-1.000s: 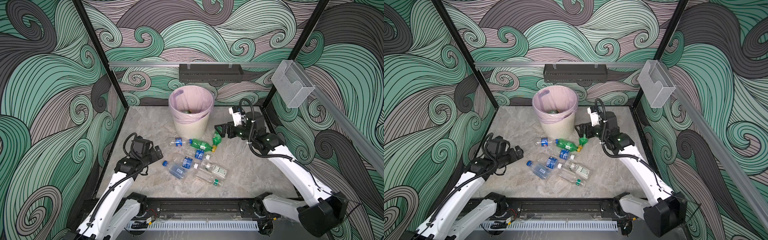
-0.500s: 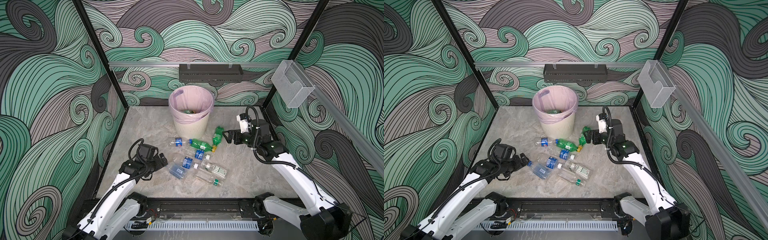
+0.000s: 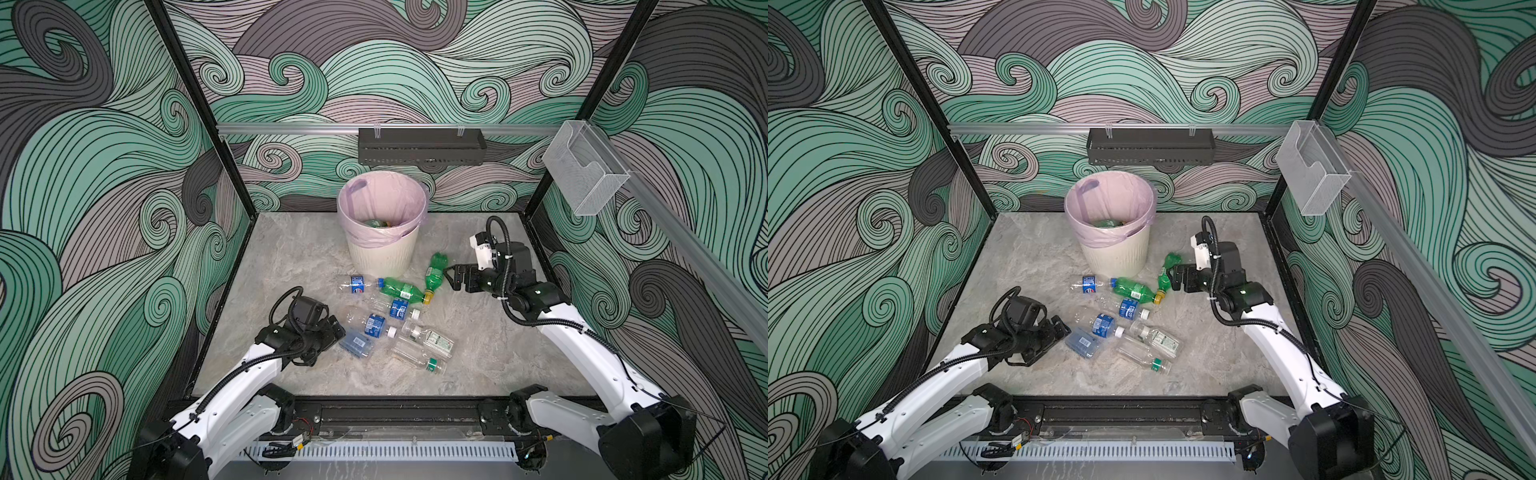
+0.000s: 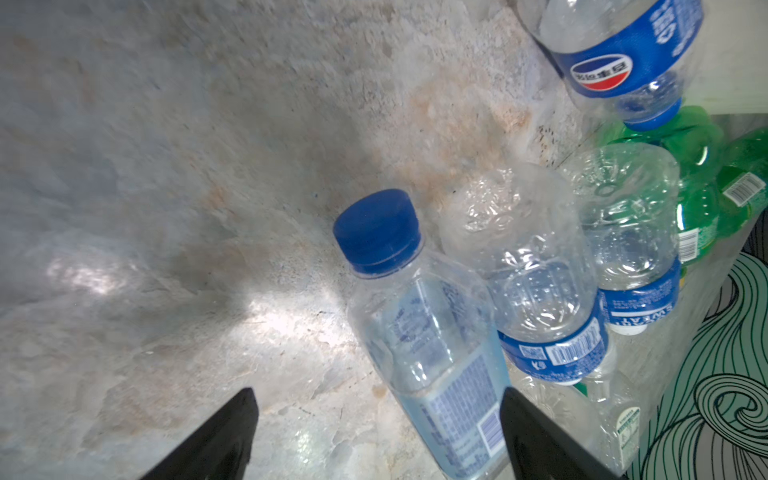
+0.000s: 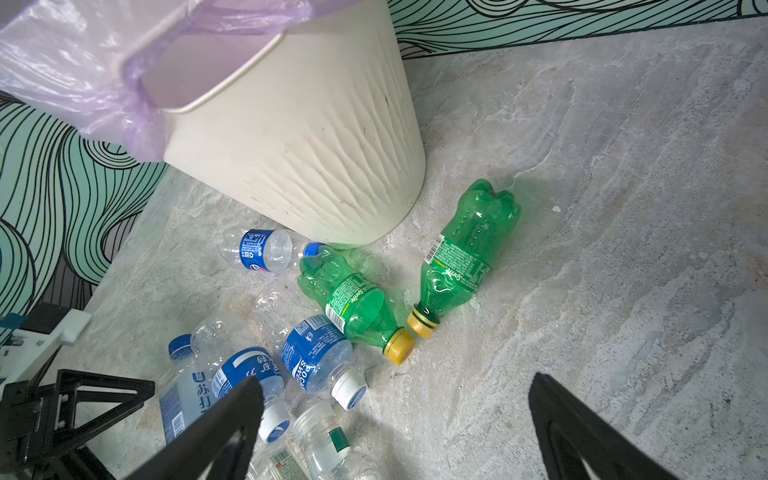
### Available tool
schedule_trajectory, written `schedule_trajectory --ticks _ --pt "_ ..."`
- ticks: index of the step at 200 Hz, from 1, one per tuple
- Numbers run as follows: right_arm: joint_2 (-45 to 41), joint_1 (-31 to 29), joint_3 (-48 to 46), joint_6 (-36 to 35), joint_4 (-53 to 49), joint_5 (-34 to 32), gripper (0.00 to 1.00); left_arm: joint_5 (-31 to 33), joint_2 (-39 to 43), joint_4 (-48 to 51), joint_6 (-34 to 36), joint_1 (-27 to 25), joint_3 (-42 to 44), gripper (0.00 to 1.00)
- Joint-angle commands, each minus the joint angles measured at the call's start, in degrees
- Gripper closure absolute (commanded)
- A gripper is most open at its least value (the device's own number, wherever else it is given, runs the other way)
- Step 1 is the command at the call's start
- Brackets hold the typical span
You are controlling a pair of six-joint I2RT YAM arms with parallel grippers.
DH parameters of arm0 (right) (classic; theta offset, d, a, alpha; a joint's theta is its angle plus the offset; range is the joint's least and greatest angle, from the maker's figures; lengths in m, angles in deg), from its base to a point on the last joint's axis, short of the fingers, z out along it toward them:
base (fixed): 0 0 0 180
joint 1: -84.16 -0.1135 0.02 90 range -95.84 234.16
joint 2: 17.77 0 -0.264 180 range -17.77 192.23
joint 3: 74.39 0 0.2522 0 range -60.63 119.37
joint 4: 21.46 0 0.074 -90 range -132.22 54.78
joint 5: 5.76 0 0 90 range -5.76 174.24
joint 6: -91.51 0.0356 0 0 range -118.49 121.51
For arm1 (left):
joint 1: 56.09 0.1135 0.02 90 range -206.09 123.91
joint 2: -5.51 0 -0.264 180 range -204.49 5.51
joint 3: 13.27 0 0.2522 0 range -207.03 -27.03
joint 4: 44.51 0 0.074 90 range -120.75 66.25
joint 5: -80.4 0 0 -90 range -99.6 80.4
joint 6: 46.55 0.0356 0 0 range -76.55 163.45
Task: Throw the plastic bottles in the bin
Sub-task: 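Lower the left gripper onto a blue-capped clear bottle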
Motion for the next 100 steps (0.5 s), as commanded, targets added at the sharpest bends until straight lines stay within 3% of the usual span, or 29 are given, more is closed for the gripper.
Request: schedule_trajectory --ticks 1,69,100 --pt "-0.2 0.3 -1.1 0.6 0.8 -1.6 0.00 -0.8 -2.1 -4.4 -3.0 -1.5 -0.5 0.06" --pt "0.2 0.3 -1.8 1.6 2.8 -1.6 0.00 2.3 -15.6 -6.6 -5.0 -7.5 -6.2 0.06" --pt "-0.7 0.5 -2.3 1.1 2.3 -2.3 0.00 2.3 -18.6 -6.6 -4.5 -8.8 -6.9 0.15"
